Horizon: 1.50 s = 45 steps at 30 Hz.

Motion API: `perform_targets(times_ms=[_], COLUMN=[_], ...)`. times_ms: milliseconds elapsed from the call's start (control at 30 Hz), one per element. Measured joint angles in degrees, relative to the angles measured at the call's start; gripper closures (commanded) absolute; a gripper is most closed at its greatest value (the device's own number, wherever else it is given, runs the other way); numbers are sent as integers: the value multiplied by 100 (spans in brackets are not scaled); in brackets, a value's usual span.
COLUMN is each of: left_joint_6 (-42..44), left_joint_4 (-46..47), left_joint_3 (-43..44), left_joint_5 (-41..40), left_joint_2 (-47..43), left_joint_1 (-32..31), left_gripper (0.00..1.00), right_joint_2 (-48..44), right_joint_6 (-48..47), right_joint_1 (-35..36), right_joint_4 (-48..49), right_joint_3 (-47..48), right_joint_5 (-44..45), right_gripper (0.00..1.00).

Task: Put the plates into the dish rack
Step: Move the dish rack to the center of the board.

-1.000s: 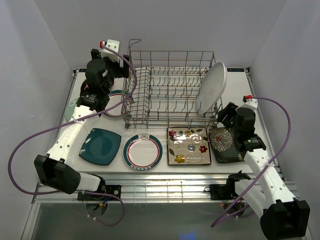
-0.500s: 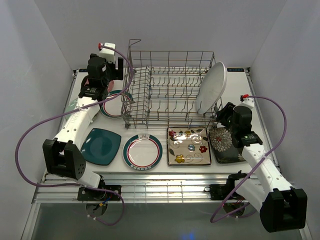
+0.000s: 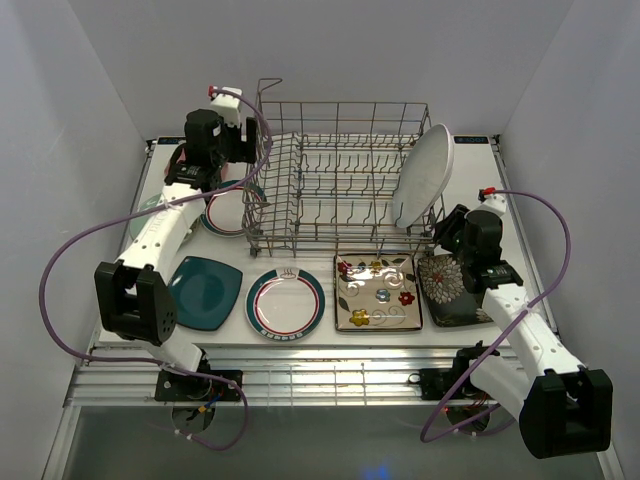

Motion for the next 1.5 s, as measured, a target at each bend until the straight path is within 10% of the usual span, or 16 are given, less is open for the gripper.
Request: perform_targets(times_ms=[400, 867, 1500], left_joint_6=[-120, -372, -505], left_joint_4=[-280, -667, -748], left_joint_3=[267, 894, 1556], left_joint_5=[175, 487, 479], left_joint_2=[553, 957, 1497], left_joint_1=[11, -35, -33], left_gripper=[30, 90, 100], right_joint_2=[61, 179, 807], right_joint_6=[-4, -2, -15], right_joint_1=[-11, -42, -195], right_joint_4=[76, 267, 269], right_joint_3=[0, 0, 461], right_joint_5=[42, 107, -4], right_gripper=[71, 88, 92])
